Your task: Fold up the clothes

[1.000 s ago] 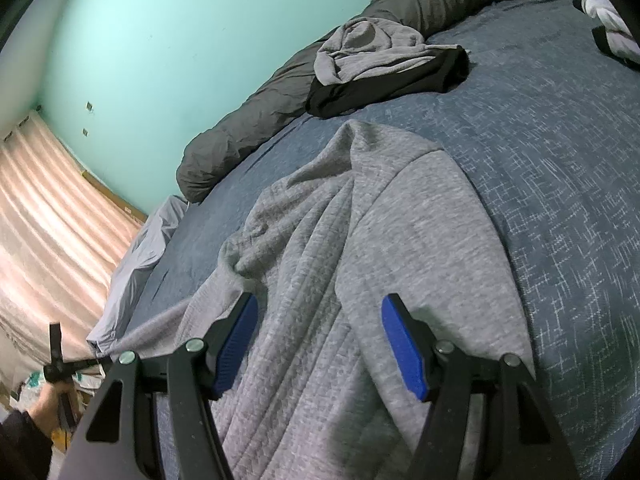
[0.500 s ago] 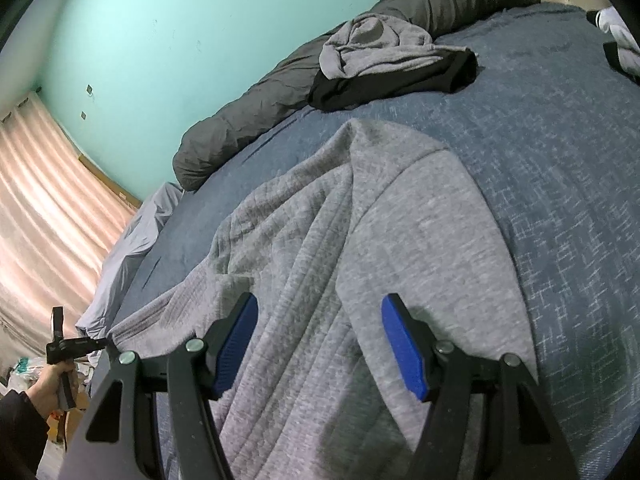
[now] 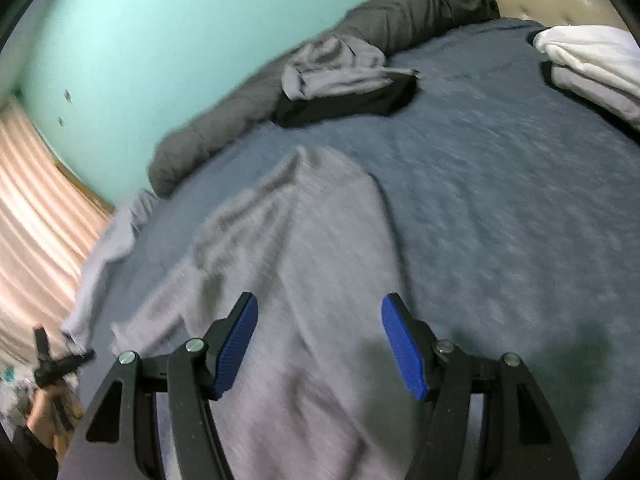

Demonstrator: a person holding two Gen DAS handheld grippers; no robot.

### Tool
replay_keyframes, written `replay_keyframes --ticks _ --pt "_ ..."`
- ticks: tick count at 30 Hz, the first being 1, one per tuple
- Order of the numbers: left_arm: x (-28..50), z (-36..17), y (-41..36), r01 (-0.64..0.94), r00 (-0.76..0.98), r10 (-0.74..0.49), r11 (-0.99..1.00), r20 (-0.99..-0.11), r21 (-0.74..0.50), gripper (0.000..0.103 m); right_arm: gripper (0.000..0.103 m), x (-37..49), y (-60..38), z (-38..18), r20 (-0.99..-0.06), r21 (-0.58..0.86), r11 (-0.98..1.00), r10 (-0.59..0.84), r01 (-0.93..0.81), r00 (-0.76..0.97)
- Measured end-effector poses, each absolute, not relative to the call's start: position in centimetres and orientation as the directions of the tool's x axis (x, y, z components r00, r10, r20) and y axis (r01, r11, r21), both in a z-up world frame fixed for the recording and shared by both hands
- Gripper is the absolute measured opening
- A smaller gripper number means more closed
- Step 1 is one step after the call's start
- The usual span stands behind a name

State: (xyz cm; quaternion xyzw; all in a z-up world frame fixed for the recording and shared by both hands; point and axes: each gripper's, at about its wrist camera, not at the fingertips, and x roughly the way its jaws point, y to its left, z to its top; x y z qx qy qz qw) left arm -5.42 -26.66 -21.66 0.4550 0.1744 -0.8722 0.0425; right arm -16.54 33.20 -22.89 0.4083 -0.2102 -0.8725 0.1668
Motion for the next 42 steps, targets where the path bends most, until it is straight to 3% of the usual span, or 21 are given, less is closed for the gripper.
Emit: replay_keyframes --ticks 9,15,22,23,25,29,42 --pt "-4.7 -24.1 -15.1 0.054 -0.600 0.277 -0.922 -0.751 -0.383 0.047 0.065 -13.2 37.2 -24.2 -0.776 0.466 -0.884 -0.429 0.038 -0.463" --pt "-4.2 -27.1 -11.4 0.050 -0.589 0.371 -0.870 -0.718 -0.490 0.047 0.065 -11.7 36.1 -25.8 -0.806 0.486 -0.873 -0.463 0.033 -0.368" --pt "-2.8 -29.2 -11.6 0.087 -0.615 0.350 -0.860 -0.706 -0.503 0.047 0.065 -11.2 33.6 -28.0 -0.847 0.430 -0.901 -0.426 0.059 -0.318" --pt "-2.7 -29.4 -12.1 0.095 -0.619 0.345 -0.859 -0.706 -0.502 0.047 0.062 -11.3 33.5 -28.2 -0.849 0.429 -0.902 -0.423 0.055 -0.316" --pt "-2.7 -29.6 -13.0 0.117 -0.625 0.321 -0.863 -0.711 -0.492 0.047 0.022 -11.5 33.2 -28.4 -0.859 0.410 -0.910 -0.408 0.063 -0.309" --pt "-2.8 -29.8 -14.4 0.136 -0.632 0.315 -0.854 -0.708 -0.502 0.047 0.006 -11.9 32.9 -27.6 -0.860 0.373 -0.923 -0.383 0.098 -0.336" --pt "-3.3 -30.2 -13.9 0.118 -0.618 0.310 -0.872 -0.722 -0.476 0.047 0.004 -15.5 38.9 -15.6 -0.789 0.234 -0.969 -0.234 0.074 -0.568"
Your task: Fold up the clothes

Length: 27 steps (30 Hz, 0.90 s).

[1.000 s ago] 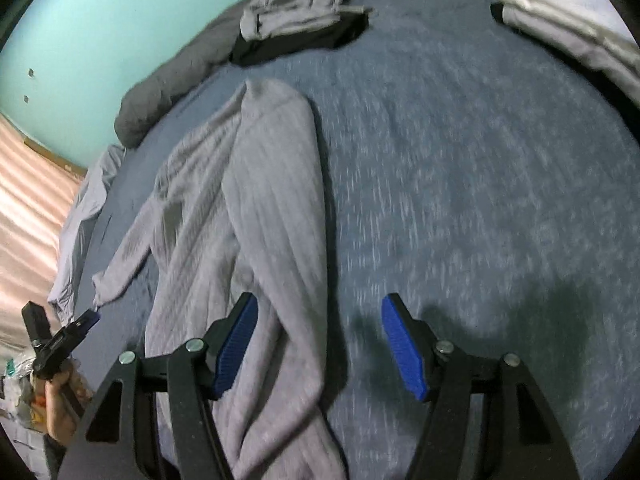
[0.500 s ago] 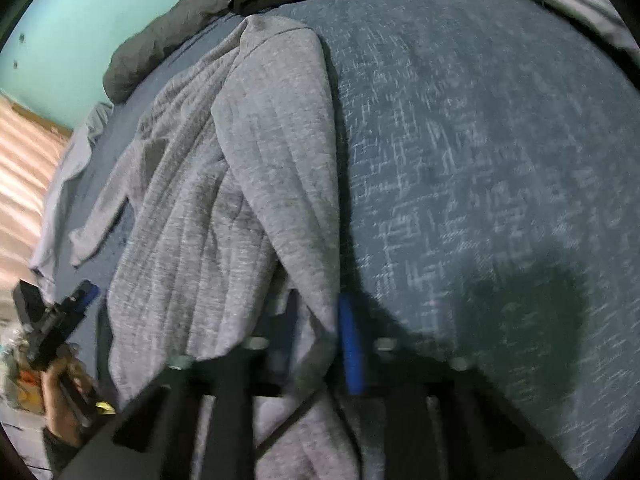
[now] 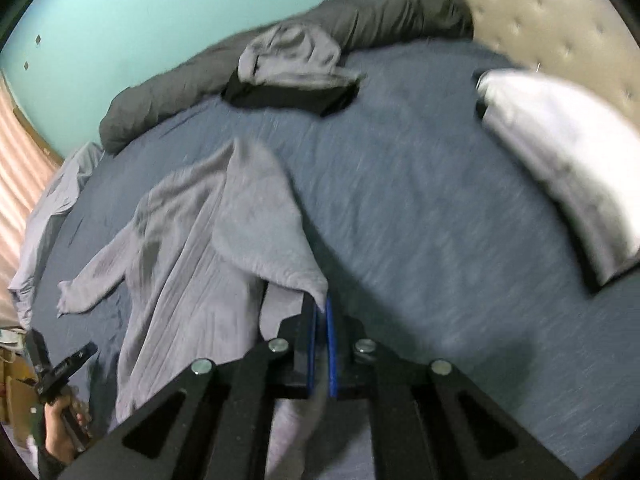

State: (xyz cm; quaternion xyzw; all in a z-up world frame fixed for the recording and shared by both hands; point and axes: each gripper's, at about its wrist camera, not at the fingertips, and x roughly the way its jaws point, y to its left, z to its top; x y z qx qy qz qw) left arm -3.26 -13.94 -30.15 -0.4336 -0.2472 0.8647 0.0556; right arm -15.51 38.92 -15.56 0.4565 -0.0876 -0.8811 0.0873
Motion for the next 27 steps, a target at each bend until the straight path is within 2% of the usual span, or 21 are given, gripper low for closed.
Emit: replay_keyframes --ticks 10,14,18,20,23,26,27 --pt "-4.1 -30.5 -12.2 0.081 -0.596 0.322 -0.887 -0.736 -0.454 0.047 0.004 -18.7 44.5 -8.1 -0.725 0.040 -0.999 -0.033 0.006 -0.688" --pt "-4.2 -30.6 -11.8 0.072 -0.589 0.329 -0.889 -0.738 -0.453 0.047 0.004 -20.8 45.6 -9.0 -0.743 -0.076 -0.997 0.079 -0.033 -0.665" --pt "-4.4 -30.5 -11.9 0.067 -0.588 0.339 -0.884 -0.734 -0.463 0.047 0.005 -22.1 46.8 -13.1 -0.805 -0.062 -0.995 0.095 -0.077 -0.585" --pt "-4.5 -30.5 -12.0 0.065 -0.588 0.342 -0.883 -0.733 -0.464 0.047 0.007 -21.8 46.6 -14.2 -0.803 -0.077 -0.994 0.108 -0.077 -0.586" --pt "-4.6 -30.4 -11.9 0.057 -0.586 0.350 -0.882 -0.731 -0.468 0.047 0.019 -20.3 46.5 -14.7 -0.766 -0.062 -0.993 0.109 -0.096 -0.633" --pt "-4.6 -30.4 -11.8 0.053 -0.583 0.358 -0.879 -0.730 -0.474 0.047 0.040 -18.8 46.2 -14.4 -0.742 0.010 -0.995 0.056 -0.094 -0.668" --pt "-4.6 -30.4 -11.7 0.051 -0.580 0.361 -0.878 -0.730 -0.476 0.047 0.051 -18.2 46.0 -14.2 -0.733 0.030 -0.995 0.040 -0.091 -0.679"
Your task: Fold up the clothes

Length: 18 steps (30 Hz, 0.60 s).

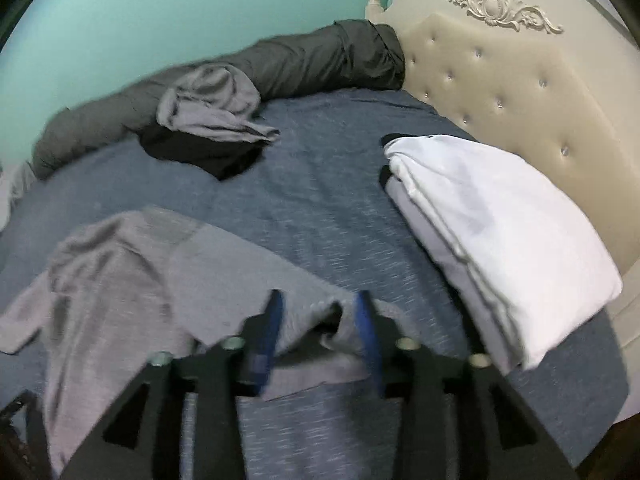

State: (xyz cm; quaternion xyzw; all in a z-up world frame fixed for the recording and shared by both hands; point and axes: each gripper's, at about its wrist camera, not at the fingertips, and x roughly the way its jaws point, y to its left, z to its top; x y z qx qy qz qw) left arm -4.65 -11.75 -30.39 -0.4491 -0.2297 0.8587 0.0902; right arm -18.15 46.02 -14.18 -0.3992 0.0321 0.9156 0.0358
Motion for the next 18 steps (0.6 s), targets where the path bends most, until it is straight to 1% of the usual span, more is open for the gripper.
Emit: replay_keyframes --ticks 1,3,6,9,14,16,18 --pt "-4.7 -30.4 -11.7 0.050 -0.578 0.365 -0.877 -0.730 -0.478 0.047 0.055 -17.3 45.6 -14.2 -0.727 0.070 -0.995 -0.001 -0.073 -0.687" --pt "-4.7 -30.5 -11.3 0.041 -0.567 0.377 -0.875 -0.732 -0.483 0.047 0.056 -15.9 44.3 -14.7 -0.726 0.201 -0.980 -0.141 -0.012 -0.673" --pt "-4.6 -30.4 -10.8 0.021 -0.555 0.405 -0.866 -0.726 -0.499 0.047 0.056 -14.6 41.6 -17.4 -0.770 0.311 -0.949 -0.280 0.045 -0.573" --pt "-4.3 -30.4 -10.3 0.011 -0.538 0.429 -0.857 -0.725 -0.515 0.047 0.056 -13.0 38.4 -20.4 -0.794 0.418 -0.904 -0.412 0.091 -0.447" --pt "-3.8 -29.9 -9.9 0.013 -0.524 0.462 -0.836 -0.716 -0.549 0.048 0.056 -10.6 33.4 -24.6 -0.826 0.479 -0.869 -0.494 0.123 -0.272" --pt "-3.5 -29.1 -9.5 -0.005 -0.527 0.469 -0.835 -0.709 -0.550 0.052 0.057 -9.9 32.0 -25.8 -0.831 0.488 -0.862 -0.507 0.136 -0.229" --pt "-3.1 -28.5 -9.1 -0.019 -0.526 0.473 -0.837 -0.706 -0.547 0.054 0.057 -9.4 31.2 -26.7 -0.836 0.496 -0.858 -0.513 0.133 -0.193"
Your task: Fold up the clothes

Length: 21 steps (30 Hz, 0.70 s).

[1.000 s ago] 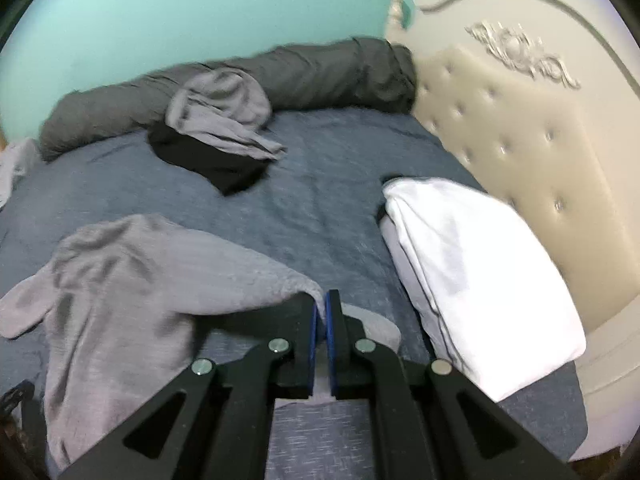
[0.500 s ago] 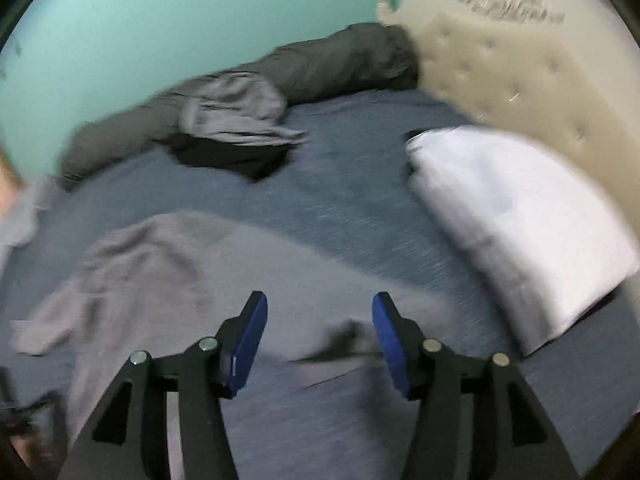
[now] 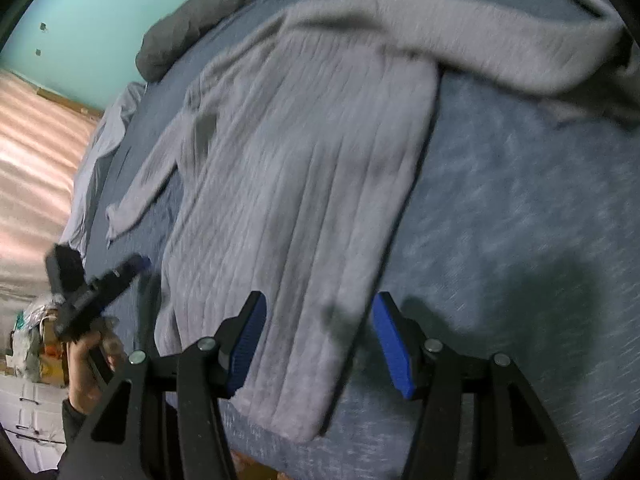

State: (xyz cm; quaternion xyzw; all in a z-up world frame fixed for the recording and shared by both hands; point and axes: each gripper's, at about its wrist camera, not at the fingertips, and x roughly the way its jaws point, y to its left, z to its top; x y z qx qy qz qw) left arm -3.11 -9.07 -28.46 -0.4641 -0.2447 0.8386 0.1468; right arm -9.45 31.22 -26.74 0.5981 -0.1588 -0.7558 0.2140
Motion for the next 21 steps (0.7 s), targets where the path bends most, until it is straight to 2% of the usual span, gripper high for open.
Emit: replay_keyframes --ticks 5,9,11,12,13,16,21 --pt "-2.1 -28.6 -8.1 -0.023 -0.476 0.485 -0.841 -0.734 -0.541 0.057 0.057 -8.4 30.0 -28.8 -0.848 0.504 -0.857 -0.514 0.107 -0.129" --pt "-1.5 -29.7 -7.3 -0.009 -0.419 0.502 -0.836 -0.757 -0.549 0.057 0.055 -8.0 30.4 -28.9 -0.818 0.551 -0.830 -0.558 0.092 -0.136" --pt "-1.2 -30.3 -6.8 -0.001 -0.389 0.504 -0.837 -0.771 -0.547 0.057 0.036 -7.9 30.8 -28.8 -0.793 0.587 -0.806 -0.592 0.081 -0.142" --pt "-1.1 -30.5 -6.7 0.004 -0.379 0.515 -0.830 -0.769 -0.557 0.057 0.023 -7.8 30.9 -28.7 -0.781 0.604 -0.794 -0.608 0.076 -0.145" --pt "-0.9 -30.7 -6.7 0.013 -0.370 0.522 -0.824 -0.768 -0.566 0.057 0.017 -7.7 31.0 -28.5 -0.778 0.604 -0.792 -0.609 0.084 -0.154" --pt "-0.7 -31.3 -6.5 0.023 -0.347 0.539 -0.813 -0.767 -0.582 0.057 0.008 -7.5 31.5 -27.5 -0.765 0.609 -0.787 -0.617 0.104 -0.185" --pt "-0.2 -31.9 -6.1 0.031 -0.326 0.557 -0.801 -0.764 -0.598 0.056 0.003 -7.2 32.8 -25.8 -0.743 0.614 -0.780 -0.623 0.123 -0.246"
